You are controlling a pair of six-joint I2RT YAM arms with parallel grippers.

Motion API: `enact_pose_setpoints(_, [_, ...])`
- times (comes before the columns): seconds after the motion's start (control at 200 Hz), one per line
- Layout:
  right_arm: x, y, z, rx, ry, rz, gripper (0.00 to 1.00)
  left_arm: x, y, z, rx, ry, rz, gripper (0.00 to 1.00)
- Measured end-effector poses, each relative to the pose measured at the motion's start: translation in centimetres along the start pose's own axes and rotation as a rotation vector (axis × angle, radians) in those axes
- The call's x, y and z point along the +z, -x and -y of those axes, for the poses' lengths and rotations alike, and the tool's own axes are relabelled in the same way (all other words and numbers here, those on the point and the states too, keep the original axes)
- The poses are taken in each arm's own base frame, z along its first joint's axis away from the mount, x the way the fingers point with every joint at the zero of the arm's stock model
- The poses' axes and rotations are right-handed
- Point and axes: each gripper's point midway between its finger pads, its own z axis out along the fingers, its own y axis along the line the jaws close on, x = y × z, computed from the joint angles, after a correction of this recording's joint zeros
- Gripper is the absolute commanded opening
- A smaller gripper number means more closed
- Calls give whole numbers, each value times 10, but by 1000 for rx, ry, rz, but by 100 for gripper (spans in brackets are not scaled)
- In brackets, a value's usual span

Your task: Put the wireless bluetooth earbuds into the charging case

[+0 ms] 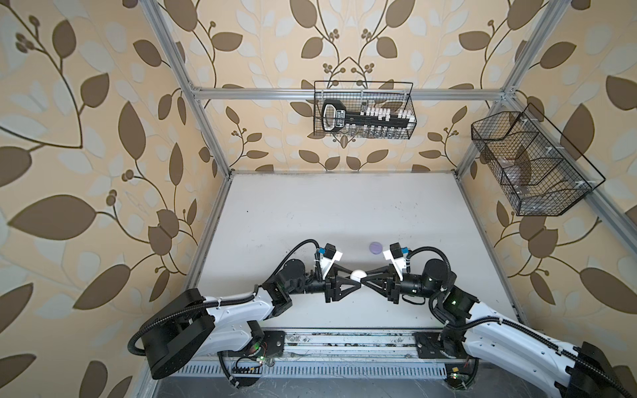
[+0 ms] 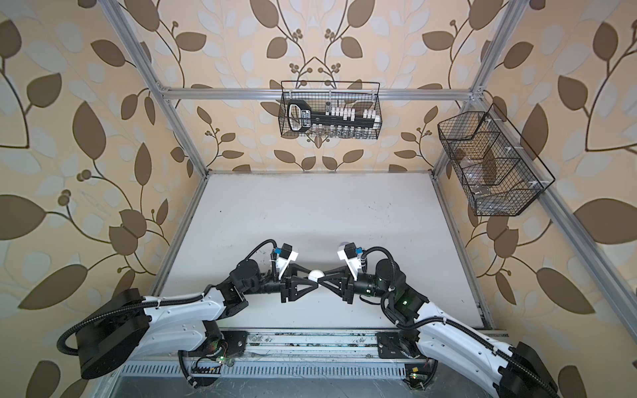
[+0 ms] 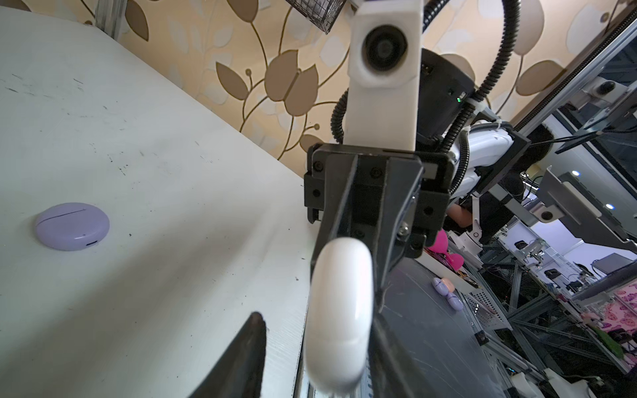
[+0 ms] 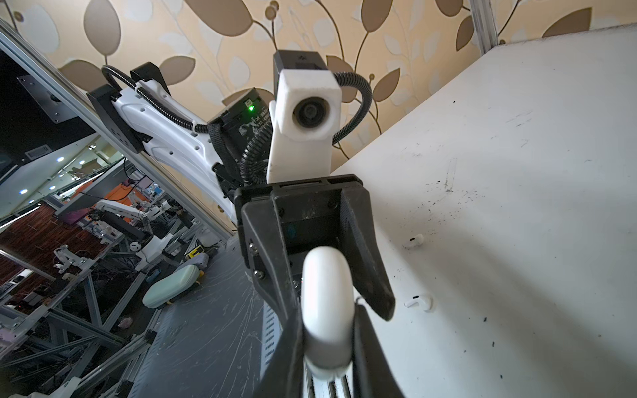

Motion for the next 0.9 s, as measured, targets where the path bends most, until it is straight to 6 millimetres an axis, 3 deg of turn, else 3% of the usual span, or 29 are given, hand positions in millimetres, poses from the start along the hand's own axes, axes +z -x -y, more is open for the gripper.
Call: enact_pose_setpoints(0.895, [-3, 2, 0, 2, 18, -3, 10, -2, 7, 8, 24, -26, 23, 32])
